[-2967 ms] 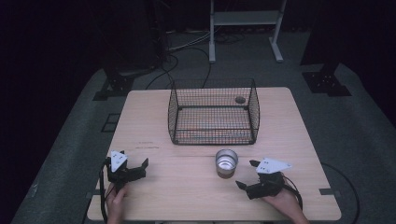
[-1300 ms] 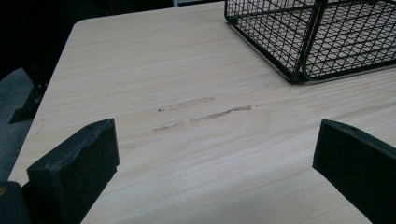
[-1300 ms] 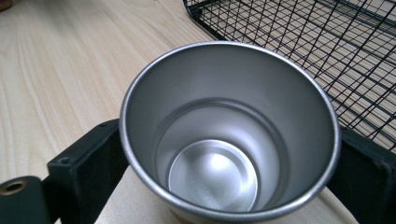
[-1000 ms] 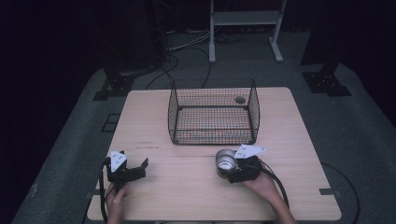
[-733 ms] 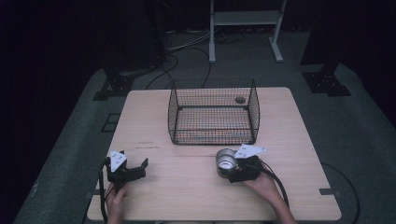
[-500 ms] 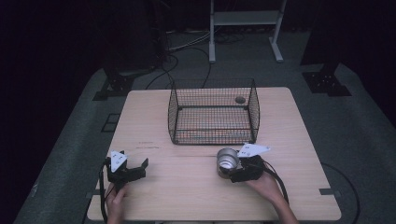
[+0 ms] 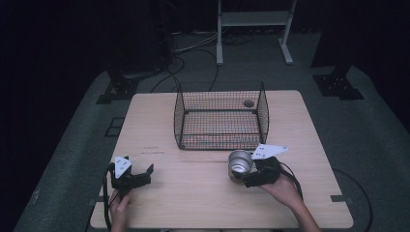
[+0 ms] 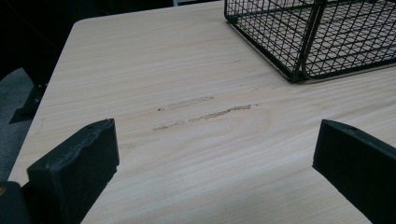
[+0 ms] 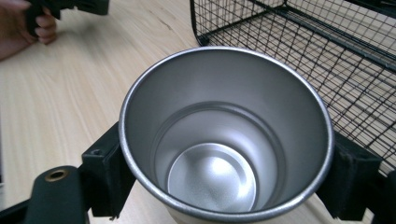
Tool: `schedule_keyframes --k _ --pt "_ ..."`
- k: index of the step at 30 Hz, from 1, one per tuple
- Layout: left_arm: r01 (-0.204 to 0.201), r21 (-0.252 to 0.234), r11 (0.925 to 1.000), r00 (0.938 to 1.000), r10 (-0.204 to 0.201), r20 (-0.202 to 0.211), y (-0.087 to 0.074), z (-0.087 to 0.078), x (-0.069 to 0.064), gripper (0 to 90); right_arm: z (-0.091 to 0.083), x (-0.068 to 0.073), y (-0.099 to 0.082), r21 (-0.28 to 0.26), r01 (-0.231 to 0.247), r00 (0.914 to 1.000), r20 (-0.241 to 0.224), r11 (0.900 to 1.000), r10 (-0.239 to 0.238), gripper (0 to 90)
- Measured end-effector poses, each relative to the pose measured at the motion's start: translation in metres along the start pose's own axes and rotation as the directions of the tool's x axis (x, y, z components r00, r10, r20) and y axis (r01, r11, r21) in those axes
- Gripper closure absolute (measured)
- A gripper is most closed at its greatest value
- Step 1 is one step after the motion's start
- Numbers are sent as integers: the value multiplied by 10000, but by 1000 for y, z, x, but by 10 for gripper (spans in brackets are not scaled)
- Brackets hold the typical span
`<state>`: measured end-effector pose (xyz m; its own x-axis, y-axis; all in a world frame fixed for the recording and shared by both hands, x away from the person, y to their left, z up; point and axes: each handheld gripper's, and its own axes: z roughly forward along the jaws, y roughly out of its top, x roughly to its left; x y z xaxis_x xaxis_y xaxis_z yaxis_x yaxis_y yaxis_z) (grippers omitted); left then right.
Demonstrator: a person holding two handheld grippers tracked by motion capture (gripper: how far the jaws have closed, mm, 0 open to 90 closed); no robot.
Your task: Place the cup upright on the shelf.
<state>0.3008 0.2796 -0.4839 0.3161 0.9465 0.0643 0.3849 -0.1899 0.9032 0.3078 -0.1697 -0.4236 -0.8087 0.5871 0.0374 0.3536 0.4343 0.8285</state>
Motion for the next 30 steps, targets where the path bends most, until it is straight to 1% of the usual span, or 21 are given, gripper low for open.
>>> schedule_keyframes --k 3,11,14,15,16,19,26,27,28,30 --pt "-6 19 10000 10000 6 -5 0 0 0 0 -4 0 5 -96 -99 9997 -213 9999 96 180" --pt "43 -23 10000 10000 -43 7 0 0 1 0 -12 -3 18 -132 -137 9986 -507 9998 130 180" --pt "43 -21 10000 10000 -43 13 0 0 1 0 -13 -3 26 -137 -1 9987 -508 9999 -6 180" --pt "51 -35 10000 10000 -51 11 0 0 0 0 -14 -3 31 -95 36 9981 -607 9999 -42 179" --pt "31 -38 10000 10000 -31 11 0 0 1 0 -14 -3 31 -95 36 9981 -607 9999 -42 179" --pt "63 -41 10000 10000 -63 12 0 0 1 0 -13 -3 41 -53 175 9974 -698 9998 -178 179" --pt "31 -39 10000 10000 -31 11 0 0 0 0 -13 -4 51 -23 270 9966 -779 9996 -271 179" --pt "30 -37 10000 10000 -30 11 0 0 0 0 -12 -4 53 -42 343 9963 -787 9994 -346 179" --pt "32 -36 10000 10000 -32 10 0 0 1 0 -12 -4 55 -2 291 9965 -782 9996 -291 179" --pt "67 -35 10000 10000 -67 19 0 0 1 0 -12 -5 58 -18 339 9960 -830 9994 -339 179"
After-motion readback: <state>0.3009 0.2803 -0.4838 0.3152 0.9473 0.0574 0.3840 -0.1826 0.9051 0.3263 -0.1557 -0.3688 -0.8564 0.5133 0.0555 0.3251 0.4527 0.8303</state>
